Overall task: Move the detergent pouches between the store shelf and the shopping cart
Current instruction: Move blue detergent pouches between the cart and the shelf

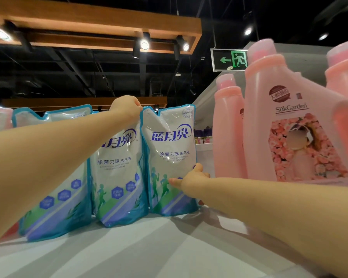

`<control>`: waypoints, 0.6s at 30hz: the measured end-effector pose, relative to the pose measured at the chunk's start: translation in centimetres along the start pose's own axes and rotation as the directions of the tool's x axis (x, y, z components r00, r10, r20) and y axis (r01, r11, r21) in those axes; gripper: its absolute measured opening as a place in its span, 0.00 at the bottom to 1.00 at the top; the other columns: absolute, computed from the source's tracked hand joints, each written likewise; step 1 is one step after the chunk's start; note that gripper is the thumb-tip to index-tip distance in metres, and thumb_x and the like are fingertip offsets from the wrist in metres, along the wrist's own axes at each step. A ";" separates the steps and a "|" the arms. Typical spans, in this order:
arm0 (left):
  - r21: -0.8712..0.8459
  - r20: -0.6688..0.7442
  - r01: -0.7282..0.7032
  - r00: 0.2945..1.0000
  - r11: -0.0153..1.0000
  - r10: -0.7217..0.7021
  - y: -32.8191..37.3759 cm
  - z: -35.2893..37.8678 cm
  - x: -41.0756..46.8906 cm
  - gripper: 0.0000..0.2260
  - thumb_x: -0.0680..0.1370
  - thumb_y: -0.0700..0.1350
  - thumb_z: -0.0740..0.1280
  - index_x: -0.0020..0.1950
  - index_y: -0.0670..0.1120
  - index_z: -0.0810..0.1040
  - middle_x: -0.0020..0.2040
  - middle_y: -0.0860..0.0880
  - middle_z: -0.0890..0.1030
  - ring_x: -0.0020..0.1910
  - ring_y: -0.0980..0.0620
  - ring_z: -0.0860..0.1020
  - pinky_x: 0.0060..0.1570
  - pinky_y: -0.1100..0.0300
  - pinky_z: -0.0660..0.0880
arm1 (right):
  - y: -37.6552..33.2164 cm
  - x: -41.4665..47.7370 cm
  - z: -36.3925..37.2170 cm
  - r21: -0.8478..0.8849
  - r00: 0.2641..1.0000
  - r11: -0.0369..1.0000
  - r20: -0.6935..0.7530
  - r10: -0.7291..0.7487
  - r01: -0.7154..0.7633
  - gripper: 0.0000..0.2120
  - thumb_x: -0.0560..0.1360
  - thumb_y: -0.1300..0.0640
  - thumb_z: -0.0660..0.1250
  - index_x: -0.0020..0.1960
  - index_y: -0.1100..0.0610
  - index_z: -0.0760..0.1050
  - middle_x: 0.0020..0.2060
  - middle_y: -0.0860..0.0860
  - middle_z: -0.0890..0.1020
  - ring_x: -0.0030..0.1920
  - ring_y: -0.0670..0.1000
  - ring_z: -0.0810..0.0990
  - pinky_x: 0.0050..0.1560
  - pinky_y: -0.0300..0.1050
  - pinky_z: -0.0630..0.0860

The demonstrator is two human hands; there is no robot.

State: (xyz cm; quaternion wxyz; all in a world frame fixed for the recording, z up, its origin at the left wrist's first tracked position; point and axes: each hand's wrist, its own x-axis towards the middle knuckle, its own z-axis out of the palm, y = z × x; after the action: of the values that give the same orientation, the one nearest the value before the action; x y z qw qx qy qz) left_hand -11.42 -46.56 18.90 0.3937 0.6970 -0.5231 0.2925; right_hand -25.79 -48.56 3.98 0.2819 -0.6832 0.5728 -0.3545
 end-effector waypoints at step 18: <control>0.058 0.001 -0.044 0.999 0.997 0.044 -1.7 -2.3 -3.3 0.14 0.80 0.49 0.61 0.60 0.43 0.72 0.49 0.44 0.76 0.44 0.50 0.72 0.43 0.59 0.68 | -1.4 -3.2 -2.0 -0.059 0.985 0.993 0.143 -0.091 0.101 0.34 0.79 0.47 0.61 0.72 0.64 0.46 0.71 0.59 0.58 0.71 0.57 0.60 0.70 0.48 0.59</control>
State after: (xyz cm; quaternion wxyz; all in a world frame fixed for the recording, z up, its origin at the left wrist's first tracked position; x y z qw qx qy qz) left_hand -10.72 -42.66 16.99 0.3668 0.6963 -0.5298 0.3162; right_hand -26.86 -45.12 5.73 0.2814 -0.7421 0.5294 -0.2998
